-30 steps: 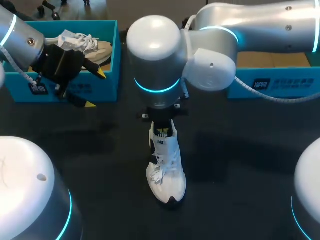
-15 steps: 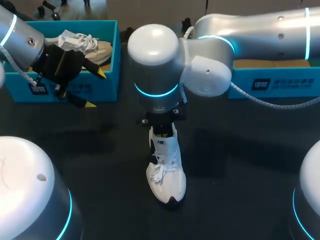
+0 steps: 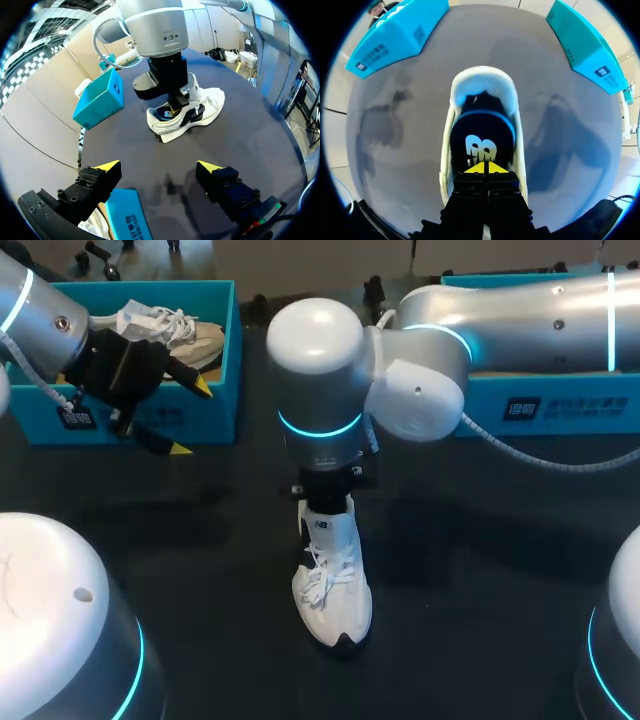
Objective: Take the shoe out of the shoebox, open the shoe tongue, remove and reinsert the insole, then place the shoe into the shoebox
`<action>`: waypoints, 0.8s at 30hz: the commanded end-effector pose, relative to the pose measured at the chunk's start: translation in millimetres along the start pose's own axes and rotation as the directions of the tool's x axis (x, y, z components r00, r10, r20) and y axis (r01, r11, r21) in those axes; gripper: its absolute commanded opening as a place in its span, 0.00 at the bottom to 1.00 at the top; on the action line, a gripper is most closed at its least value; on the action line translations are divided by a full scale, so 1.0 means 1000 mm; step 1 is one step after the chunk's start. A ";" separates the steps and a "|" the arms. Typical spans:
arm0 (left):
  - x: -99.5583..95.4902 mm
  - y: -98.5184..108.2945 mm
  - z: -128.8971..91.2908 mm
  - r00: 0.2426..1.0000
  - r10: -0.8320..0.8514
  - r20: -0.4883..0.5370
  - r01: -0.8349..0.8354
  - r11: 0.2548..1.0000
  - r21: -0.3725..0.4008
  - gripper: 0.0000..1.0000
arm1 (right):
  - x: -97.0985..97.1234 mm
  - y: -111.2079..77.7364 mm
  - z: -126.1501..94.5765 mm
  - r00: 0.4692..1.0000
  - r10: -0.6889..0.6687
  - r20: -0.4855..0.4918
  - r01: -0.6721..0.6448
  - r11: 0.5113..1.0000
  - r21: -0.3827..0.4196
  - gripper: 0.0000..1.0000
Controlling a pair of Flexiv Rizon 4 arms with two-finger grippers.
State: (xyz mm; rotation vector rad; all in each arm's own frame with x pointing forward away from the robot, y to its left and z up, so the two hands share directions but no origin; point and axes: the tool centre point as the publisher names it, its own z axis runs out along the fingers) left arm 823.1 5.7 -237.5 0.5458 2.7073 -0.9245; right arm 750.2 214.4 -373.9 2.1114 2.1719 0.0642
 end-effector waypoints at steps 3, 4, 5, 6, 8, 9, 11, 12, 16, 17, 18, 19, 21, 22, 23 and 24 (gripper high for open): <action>0.000 0.000 0.000 1.000 0.000 -0.001 0.000 1.000 -0.003 1.00 | 0.000 0.008 -0.014 1.000 0.000 0.020 0.001 0.998 -0.057 0.00; 0.000 0.000 0.000 1.000 0.000 -0.001 0.000 1.000 -0.003 1.00 | 0.000 0.011 -0.013 1.000 -0.005 0.022 0.006 0.998 -0.064 0.00; 0.000 0.000 0.000 1.000 0.000 -0.001 0.000 1.000 -0.003 1.00 | 0.001 0.014 -0.012 1.000 -0.010 0.024 0.011 0.998 -0.068 0.00; 0.000 0.000 0.000 1.000 0.000 -0.001 0.000 1.000 -0.003 1.00 | 0.001 0.017 -0.011 0.999 -0.016 0.028 0.018 0.997 -0.072 0.00; 0.000 0.000 0.000 1.000 0.000 -0.001 0.000 1.000 -0.003 1.00 | 0.002 0.022 -0.006 0.999 -0.020 0.028 0.023 0.996 -0.084 0.00; 0.000 0.000 0.000 1.000 0.000 -0.001 0.000 1.000 -0.003 1.00 | 0.002 0.023 -0.004 0.999 -0.014 0.035 0.017 0.995 -0.095 0.00; 0.000 0.000 0.000 1.000 0.000 -0.001 0.000 1.000 -0.003 1.00 | 0.003 0.025 0.001 0.999 -0.009 0.043 0.014 0.994 -0.105 0.00; 0.000 0.000 0.000 1.000 0.000 -0.001 0.000 1.000 -0.003 1.00 | 0.003 0.026 0.004 0.999 -0.008 0.045 0.013 0.994 -0.106 0.00; 0.000 0.000 0.000 1.000 0.000 -0.001 0.000 1.000 -0.003 1.00 | 0.003 0.025 0.014 1.000 0.002 0.031 0.001 0.995 -0.100 0.00; 0.000 0.000 0.000 1.000 0.000 -0.001 0.000 1.000 -0.003 1.00 | 0.002 0.025 0.016 1.000 0.004 0.030 -0.001 0.995 -0.098 0.00; 0.000 0.000 0.000 1.000 0.000 -0.001 0.000 1.000 -0.003 1.00 | 0.002 0.025 0.016 1.000 0.004 0.029 -0.002 0.995 -0.098 0.00; 0.000 0.000 0.000 1.000 0.000 -0.001 0.000 1.000 -0.003 1.00 | 0.002 0.025 0.014 1.000 0.006 0.030 -0.003 0.995 -0.100 0.00; 0.000 0.000 0.000 1.000 0.000 -0.001 0.000 1.000 -0.003 1.00 | 0.001 0.026 0.010 0.999 0.008 0.040 -0.004 0.994 -0.112 0.00; 0.000 0.000 0.000 1.000 0.000 -0.001 0.000 1.000 -0.003 1.00 | 0.001 0.027 0.008 0.999 0.008 0.044 -0.002 0.993 -0.119 0.00; 0.000 0.000 0.000 1.000 0.000 -0.001 0.000 1.000 -0.003 1.00 | 0.000 0.029 0.003 0.999 0.009 0.046 -0.003 0.991 -0.136 0.00; 0.000 0.000 0.000 1.000 0.000 -0.001 0.000 1.000 -0.003 1.00 | 0.000 0.030 0.001 0.999 0.012 0.051 -0.004 0.989 -0.146 0.00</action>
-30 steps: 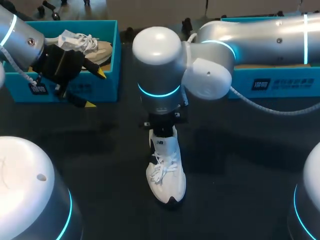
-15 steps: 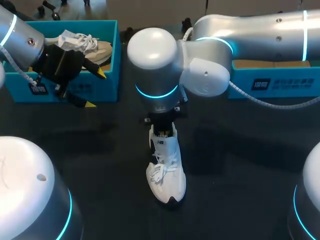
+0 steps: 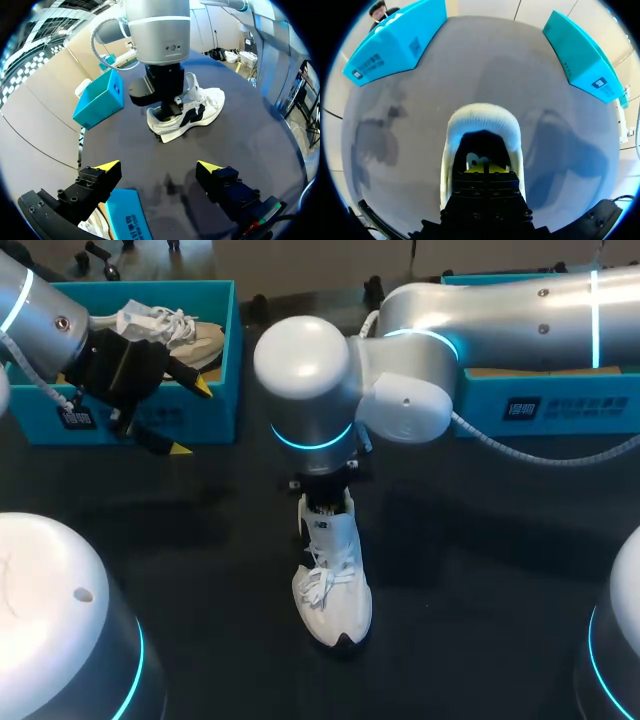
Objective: Take the shoe out of the shoebox, open the shoe tongue, remove and reinsert the insole, then place the shoe into the shoebox
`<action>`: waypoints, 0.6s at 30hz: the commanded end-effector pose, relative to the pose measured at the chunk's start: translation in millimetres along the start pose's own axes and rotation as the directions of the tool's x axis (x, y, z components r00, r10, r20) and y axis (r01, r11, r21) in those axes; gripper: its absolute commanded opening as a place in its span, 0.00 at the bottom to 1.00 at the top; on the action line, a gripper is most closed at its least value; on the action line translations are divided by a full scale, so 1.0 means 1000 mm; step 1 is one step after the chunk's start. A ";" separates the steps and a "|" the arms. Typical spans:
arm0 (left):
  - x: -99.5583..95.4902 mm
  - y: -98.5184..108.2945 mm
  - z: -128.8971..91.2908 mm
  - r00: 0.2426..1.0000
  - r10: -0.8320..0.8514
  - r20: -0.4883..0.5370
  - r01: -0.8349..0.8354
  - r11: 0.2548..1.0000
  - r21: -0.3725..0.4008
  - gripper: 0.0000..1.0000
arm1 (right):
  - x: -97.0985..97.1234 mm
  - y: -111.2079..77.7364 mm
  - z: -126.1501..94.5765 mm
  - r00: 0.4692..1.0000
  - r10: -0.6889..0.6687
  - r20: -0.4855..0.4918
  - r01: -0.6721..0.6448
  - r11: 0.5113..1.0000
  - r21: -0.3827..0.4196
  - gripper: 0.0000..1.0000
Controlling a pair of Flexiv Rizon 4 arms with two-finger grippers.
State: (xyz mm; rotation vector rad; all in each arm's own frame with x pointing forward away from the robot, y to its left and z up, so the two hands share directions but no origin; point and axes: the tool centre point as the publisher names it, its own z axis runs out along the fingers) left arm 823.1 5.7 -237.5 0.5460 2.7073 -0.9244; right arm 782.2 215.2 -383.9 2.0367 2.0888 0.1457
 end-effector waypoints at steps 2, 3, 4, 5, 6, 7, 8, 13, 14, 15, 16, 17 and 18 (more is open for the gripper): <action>0.000 0.000 0.000 1.000 0.000 -0.001 0.000 1.000 -0.003 1.00 | 0.000 0.005 -0.015 1.000 -0.001 0.016 0.002 0.999 -0.038 0.00; 0.000 0.000 0.000 1.000 0.000 -0.001 0.000 1.000 -0.003 1.00 | 0.001 0.007 -0.015 1.000 -0.004 0.020 0.004 0.999 -0.044 0.00; 0.000 0.000 0.000 1.000 0.000 -0.001 0.000 1.000 -0.003 1.00 | 0.002 0.009 -0.014 1.000 -0.006 0.020 0.007 0.999 -0.047 0.00; 0.000 0.000 0.000 1.000 0.000 -0.001 0.000 1.000 -0.003 1.00 | 0.003 0.011 -0.012 1.000 -0.011 0.019 0.011 0.999 -0.050 0.00; 0.000 0.000 0.000 1.000 0.000 -0.001 0.000 1.000 -0.003 1.00 | 0.003 0.012 -0.010 1.000 -0.012 0.015 0.013 0.998 -0.054 0.00; 0.000 0.000 0.000 1.000 0.000 -0.001 0.000 1.000 -0.003 1.00 | 0.004 0.014 -0.005 1.000 -0.014 0.013 0.014 0.998 -0.055 0.00; 0.000 0.000 0.000 1.000 0.000 -0.001 0.000 1.000 -0.003 1.00 | 0.004 0.015 -0.004 1.000 -0.017 0.012 0.017 0.998 -0.060 0.00; 0.000 0.000 0.000 1.000 0.000 -0.001 0.000 1.000 -0.003 1.00 | 0.006 0.017 0.010 1.000 -0.025 0.013 0.026 0.997 -0.072 0.00; 0.000 0.000 0.000 1.000 0.000 -0.001 0.000 1.000 -0.003 1.00 | 0.006 0.017 0.013 1.000 -0.026 0.017 0.027 0.997 -0.067 0.00; 0.000 0.000 0.000 1.000 0.000 -0.001 0.000 1.000 -0.003 1.00 | 0.005 0.016 0.016 1.000 -0.025 0.013 0.025 0.997 -0.066 0.00; 0.000 0.000 0.000 1.000 0.000 -0.001 0.000 1.000 -0.003 1.00 | 0.005 0.015 0.018 1.000 -0.022 0.011 0.023 0.998 -0.066 0.00; 0.000 0.000 0.000 1.000 0.000 -0.001 0.000 1.000 -0.003 1.00 | 0.005 0.014 0.020 1.000 -0.021 0.007 0.021 0.998 -0.061 0.00; 0.000 0.000 0.000 1.000 0.000 -0.001 0.000 1.000 -0.003 1.00 | 0.005 0.013 0.022 1.000 -0.019 0.002 0.019 0.998 -0.057 0.00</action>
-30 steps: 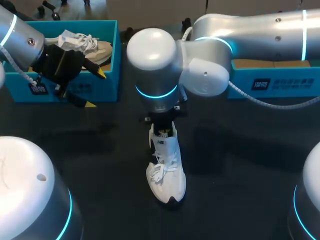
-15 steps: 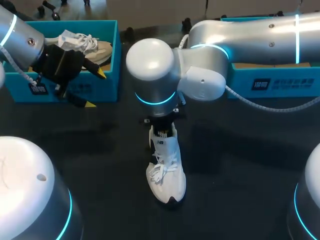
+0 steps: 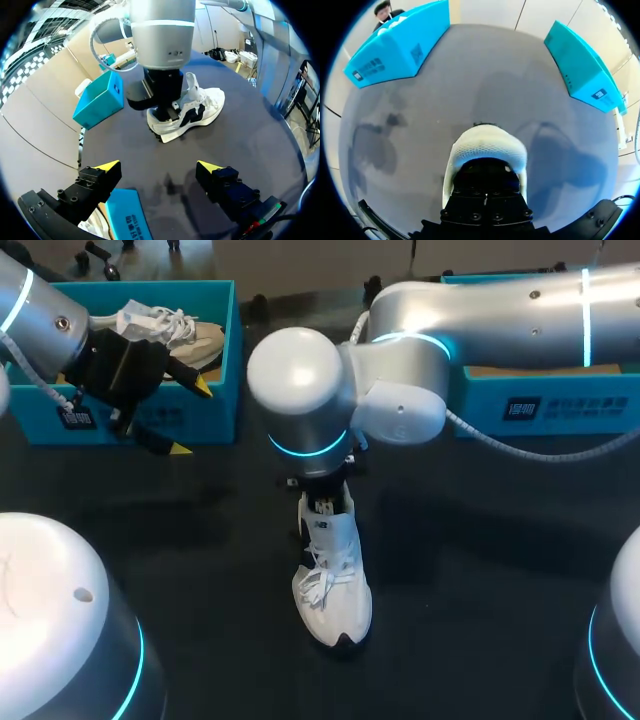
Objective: Take the shoe out of the shoebox, open the shoe tongue, remove and reinsert the insole, then place the shoe into the shoebox
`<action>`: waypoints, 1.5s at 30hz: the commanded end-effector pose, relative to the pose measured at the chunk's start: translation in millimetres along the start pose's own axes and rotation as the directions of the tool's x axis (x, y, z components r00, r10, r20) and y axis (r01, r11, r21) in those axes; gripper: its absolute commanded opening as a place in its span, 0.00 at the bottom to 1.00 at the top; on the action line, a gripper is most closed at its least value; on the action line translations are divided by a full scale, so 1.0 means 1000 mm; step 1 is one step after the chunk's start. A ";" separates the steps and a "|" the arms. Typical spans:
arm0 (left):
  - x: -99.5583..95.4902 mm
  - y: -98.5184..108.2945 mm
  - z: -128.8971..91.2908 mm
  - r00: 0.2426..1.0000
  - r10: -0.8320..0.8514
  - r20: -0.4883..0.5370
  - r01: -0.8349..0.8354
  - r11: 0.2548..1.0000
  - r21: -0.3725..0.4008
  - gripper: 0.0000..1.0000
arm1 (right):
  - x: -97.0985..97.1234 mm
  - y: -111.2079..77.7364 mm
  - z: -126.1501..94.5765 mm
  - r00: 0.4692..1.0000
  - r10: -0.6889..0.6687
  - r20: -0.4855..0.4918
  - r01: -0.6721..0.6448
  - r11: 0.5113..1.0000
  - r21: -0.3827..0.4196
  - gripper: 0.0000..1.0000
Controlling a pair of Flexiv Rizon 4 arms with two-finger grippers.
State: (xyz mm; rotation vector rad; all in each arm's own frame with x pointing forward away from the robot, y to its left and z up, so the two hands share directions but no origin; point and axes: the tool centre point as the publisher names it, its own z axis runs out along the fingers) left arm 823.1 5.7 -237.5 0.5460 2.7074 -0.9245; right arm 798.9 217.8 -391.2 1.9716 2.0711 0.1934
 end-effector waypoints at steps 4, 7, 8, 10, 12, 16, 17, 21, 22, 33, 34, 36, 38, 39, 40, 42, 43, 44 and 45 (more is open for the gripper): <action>0.000 0.000 0.000 1.000 0.000 -0.001 0.000 1.000 -0.003 1.00 | 0.005 -0.007 0.018 1.000 -0.010 -0.016 0.010 0.999 0.044 0.00; 0.000 0.000 0.000 1.000 0.000 -0.001 0.000 1.000 -0.003 1.00 | 0.005 -0.013 0.018 1.000 -0.009 -0.014 0.010 0.998 0.055 0.00; 0.000 0.000 0.000 1.000 0.000 -0.001 0.000 1.000 -0.003 1.00 | 0.004 -0.014 0.018 1.000 -0.009 -0.014 0.010 0.998 0.062 0.00; 0.000 0.000 0.000 1.000 0.000 -0.001 0.000 1.000 -0.003 1.00 | 0.004 -0.017 0.018 1.000 -0.009 -0.010 0.010 0.997 0.076 0.00; 0.000 0.000 0.000 1.000 0.000 -0.001 0.000 1.000 -0.003 1.00 | 0.003 -0.020 0.017 1.000 -0.011 -0.010 0.012 0.996 0.087 0.00; 0.000 0.000 0.000 1.000 0.000 -0.001 0.000 1.000 -0.003 1.00 | 0.002 -0.022 0.010 1.000 -0.004 -0.007 0.005 0.994 0.108 0.00; 0.000 0.000 0.000 1.000 0.000 -0.001 0.000 1.000 -0.003 1.00 | 0.001 -0.023 0.007 1.000 -0.004 -0.008 0.005 0.994 0.109 0.00; 0.000 0.000 0.000 1.000 0.000 -0.001 0.000 1.000 -0.003 1.00 | -0.001 -0.023 -0.006 1.000 -0.008 -0.023 0.011 0.991 0.135 0.00; 0.000 0.000 0.000 1.000 0.000 -0.001 0.000 1.000 -0.003 1.00 | -0.001 -0.023 -0.009 1.000 -0.012 -0.026 0.016 0.990 0.140 0.00; 0.000 0.000 0.000 1.000 0.000 -0.001 0.000 1.000 -0.003 1.00 | -0.003 -0.027 -0.040 0.998 -0.021 -0.053 0.033 0.971 0.235 0.00; 0.000 0.000 0.000 1.000 0.000 -0.001 0.000 1.000 -0.003 1.00 | -0.003 -0.028 -0.042 0.998 -0.021 -0.052 0.033 0.971 0.238 0.00; 0.000 0.000 0.000 1.000 0.000 -0.001 0.000 1.000 -0.003 1.00 | -0.004 -0.032 -0.048 0.999 -0.024 -0.049 0.036 0.965 0.259 0.00; 0.000 0.000 0.000 1.000 0.000 -0.001 0.000 1.000 -0.003 1.00 | -0.005 -0.036 -0.052 0.998 -0.023 -0.056 0.038 0.959 0.281 0.00; 0.000 0.000 0.000 1.000 0.000 -0.001 0.000 1.000 -0.003 1.00 | -0.004 -0.038 -0.054 0.998 -0.024 -0.058 0.040 0.956 0.290 0.00; 0.000 0.000 0.000 1.000 0.000 -0.001 0.000 1.000 -0.003 1.00 | -0.004 -0.040 -0.055 0.998 -0.025 -0.065 0.043 0.954 0.298 0.00; 0.000 0.000 0.000 1.000 0.000 -0.001 0.000 1.000 -0.003 1.00 | -0.003 -0.043 -0.058 0.997 -0.026 -0.070 0.047 0.947 0.319 0.00; 0.000 0.000 0.000 1.000 0.000 -0.001 0.000 1.000 -0.003 1.00 | -0.002 -0.044 -0.059 0.997 -0.025 -0.073 0.048 0.946 0.320 0.00; 0.000 0.000 0.000 1.000 0.000 -0.001 0.000 1.000 -0.003 1.00 | -0.001 -0.046 -0.060 0.997 -0.024 -0.080 0.049 0.942 0.331 0.00; 0.000 0.000 0.000 1.000 0.000 -0.001 0.000 1.000 -0.003 1.00 | -0.001 -0.046 -0.060 0.996 -0.026 -0.084 0.053 0.939 0.341 0.00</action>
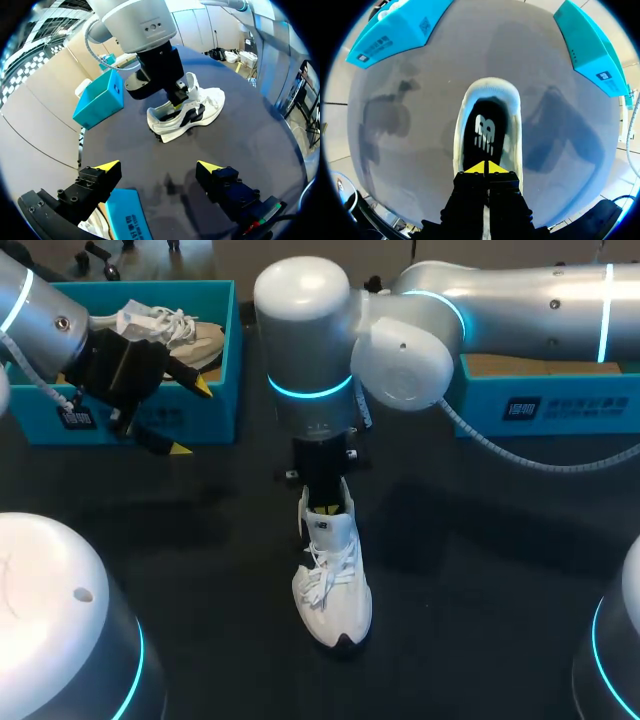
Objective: Take the shoe out of the shoebox, open the shoe tongue, remove and reinsert the insole, then place the shoe into the shoebox
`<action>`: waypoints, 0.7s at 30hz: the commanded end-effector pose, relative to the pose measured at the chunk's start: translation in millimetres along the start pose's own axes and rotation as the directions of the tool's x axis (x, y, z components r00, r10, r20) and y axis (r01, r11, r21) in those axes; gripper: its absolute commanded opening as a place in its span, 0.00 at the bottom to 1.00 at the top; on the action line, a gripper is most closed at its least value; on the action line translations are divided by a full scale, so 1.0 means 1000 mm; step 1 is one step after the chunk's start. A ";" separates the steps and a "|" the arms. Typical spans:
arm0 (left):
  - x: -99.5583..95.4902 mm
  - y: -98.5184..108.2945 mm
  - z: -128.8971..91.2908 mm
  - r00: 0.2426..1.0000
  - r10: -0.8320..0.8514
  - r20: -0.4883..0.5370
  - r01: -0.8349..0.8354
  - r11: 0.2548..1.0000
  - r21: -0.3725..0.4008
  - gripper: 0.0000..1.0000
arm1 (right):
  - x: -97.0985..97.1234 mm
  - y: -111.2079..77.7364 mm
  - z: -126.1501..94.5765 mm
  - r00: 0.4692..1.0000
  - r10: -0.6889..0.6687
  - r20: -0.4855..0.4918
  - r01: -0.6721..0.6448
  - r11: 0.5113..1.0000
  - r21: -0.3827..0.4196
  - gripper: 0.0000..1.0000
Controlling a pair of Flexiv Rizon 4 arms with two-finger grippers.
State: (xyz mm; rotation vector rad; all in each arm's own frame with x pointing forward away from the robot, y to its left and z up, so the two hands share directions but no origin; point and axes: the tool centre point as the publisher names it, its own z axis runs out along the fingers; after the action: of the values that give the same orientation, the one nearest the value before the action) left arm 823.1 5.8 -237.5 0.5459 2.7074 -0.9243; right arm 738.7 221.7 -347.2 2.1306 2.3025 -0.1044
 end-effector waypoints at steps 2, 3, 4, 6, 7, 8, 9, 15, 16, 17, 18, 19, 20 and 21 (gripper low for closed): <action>0.000 0.000 0.000 1.000 0.000 -0.001 0.000 1.000 -0.003 1.00 | -0.002 -0.004 0.002 1.000 -0.010 -0.021 0.011 0.999 0.042 0.00; 0.000 0.000 0.000 1.000 0.000 -0.001 0.000 1.000 -0.003 1.00 | -0.001 -0.005 0.003 1.000 -0.011 -0.022 0.012 0.999 0.046 0.00; 0.000 0.000 0.000 1.000 0.000 -0.001 0.000 1.000 -0.003 1.00 | -0.001 -0.005 0.003 1.000 -0.010 -0.024 0.011 0.999 0.047 0.00; 0.000 0.000 0.000 1.000 0.000 -0.001 0.000 1.000 -0.003 1.00 | -0.001 -0.006 0.004 1.000 -0.009 -0.020 0.010 0.998 0.070 0.00; 0.000 0.000 0.000 1.000 0.000 -0.001 0.000 1.000 -0.003 1.00 | 0.000 -0.006 0.004 1.000 -0.008 -0.021 0.010 0.997 0.070 0.11; 0.000 0.000 0.000 1.000 0.000 -0.001 0.000 1.000 -0.003 1.00 | 0.000 -0.006 0.004 1.000 -0.008 -0.021 0.009 0.997 0.072 0.38; 0.000 0.000 0.000 1.000 0.000 -0.001 0.000 1.000 -0.003 1.00 | 0.001 -0.006 0.004 1.000 -0.008 -0.021 0.009 0.997 0.076 0.42; 0.000 0.000 0.000 1.000 0.000 -0.001 0.000 1.000 -0.003 1.00 | 0.000 -0.006 0.005 1.000 -0.003 -0.014 0.005 0.996 0.084 0.86; 0.000 0.000 0.000 1.000 0.000 -0.001 0.000 1.000 -0.003 1.00 | 0.000 -0.006 0.006 1.000 -0.003 -0.014 0.004 0.996 0.085 0.96; 0.000 0.000 0.000 1.000 0.000 -0.001 0.000 1.000 -0.003 1.00 | 0.000 -0.006 0.006 1.000 -0.002 -0.014 0.003 0.996 0.086 1.00; 0.000 0.000 0.000 1.000 0.000 -0.001 0.000 1.000 -0.003 1.00 | -0.001 -0.006 0.006 1.000 -0.001 -0.015 0.003 0.996 0.087 1.00; 0.000 0.000 0.000 1.000 0.000 -0.001 0.000 1.000 -0.003 1.00 | -0.001 -0.006 0.006 1.000 -0.001 -0.016 0.002 0.996 0.087 1.00; 0.000 0.000 0.000 1.000 0.000 -0.001 0.000 1.000 -0.003 1.00 | -0.001 -0.006 0.006 1.000 0.000 -0.017 0.001 0.996 0.087 1.00; 0.000 0.000 0.000 1.000 0.000 -0.001 0.000 1.000 -0.003 1.00 | -0.001 -0.006 0.006 1.000 -0.001 -0.016 0.002 0.996 0.091 1.00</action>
State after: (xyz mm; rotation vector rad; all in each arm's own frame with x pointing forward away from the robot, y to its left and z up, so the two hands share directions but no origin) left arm 823.1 5.8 -237.5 0.5458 2.7074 -0.9244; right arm 732.6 220.7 -351.9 2.1775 2.3485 -0.1961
